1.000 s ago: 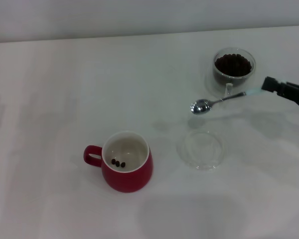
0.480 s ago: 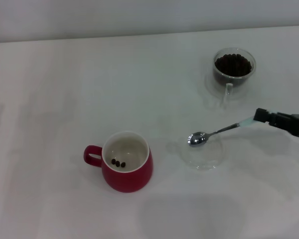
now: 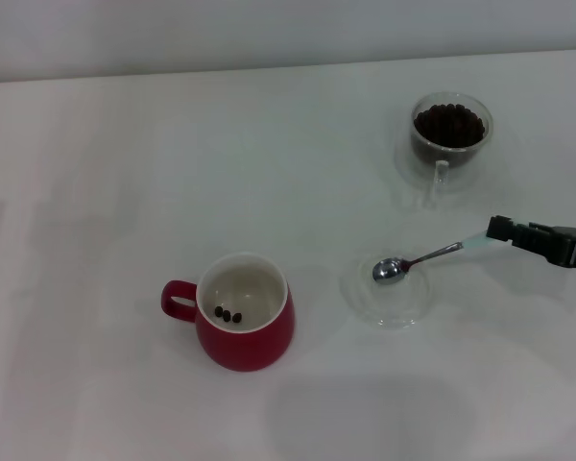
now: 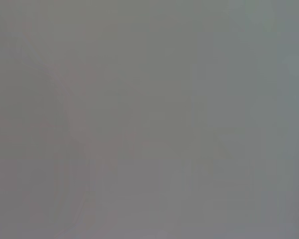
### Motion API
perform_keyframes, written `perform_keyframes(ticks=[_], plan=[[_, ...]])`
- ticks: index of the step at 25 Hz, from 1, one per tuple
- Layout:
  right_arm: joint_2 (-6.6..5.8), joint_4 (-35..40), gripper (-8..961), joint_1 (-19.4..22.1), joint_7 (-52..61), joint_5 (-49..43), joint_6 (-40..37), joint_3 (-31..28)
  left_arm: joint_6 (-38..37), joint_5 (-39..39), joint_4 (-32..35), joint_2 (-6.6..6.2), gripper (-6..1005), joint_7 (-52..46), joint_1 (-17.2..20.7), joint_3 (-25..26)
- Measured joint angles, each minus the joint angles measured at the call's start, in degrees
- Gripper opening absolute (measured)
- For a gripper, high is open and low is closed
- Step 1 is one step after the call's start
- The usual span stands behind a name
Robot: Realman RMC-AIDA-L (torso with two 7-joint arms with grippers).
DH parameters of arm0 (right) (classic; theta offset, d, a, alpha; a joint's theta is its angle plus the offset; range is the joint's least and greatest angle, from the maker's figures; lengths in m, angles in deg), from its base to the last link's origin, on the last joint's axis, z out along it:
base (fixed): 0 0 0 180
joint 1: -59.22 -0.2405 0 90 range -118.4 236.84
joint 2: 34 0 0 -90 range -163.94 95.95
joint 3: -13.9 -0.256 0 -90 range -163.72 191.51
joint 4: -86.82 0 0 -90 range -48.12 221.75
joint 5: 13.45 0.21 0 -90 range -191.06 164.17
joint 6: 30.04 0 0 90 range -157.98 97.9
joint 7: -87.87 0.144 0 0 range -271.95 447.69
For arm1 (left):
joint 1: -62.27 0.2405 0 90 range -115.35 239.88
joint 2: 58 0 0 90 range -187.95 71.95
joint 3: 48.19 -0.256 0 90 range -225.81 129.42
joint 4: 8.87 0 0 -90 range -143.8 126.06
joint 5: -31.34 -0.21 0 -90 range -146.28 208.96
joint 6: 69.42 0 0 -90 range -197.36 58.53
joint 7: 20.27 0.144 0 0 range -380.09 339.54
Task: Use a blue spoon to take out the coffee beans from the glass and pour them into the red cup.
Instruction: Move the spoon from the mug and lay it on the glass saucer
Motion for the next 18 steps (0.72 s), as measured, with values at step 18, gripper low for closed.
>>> perform_keyframes(ticks=[18], plan=[[0.54, 0.07, 158, -1.13, 0.23, -3.56, -0.28, 0.36, 0.0, -0.1, 0.35, 0.0, 785, 0.0, -0.13, 0.0]])
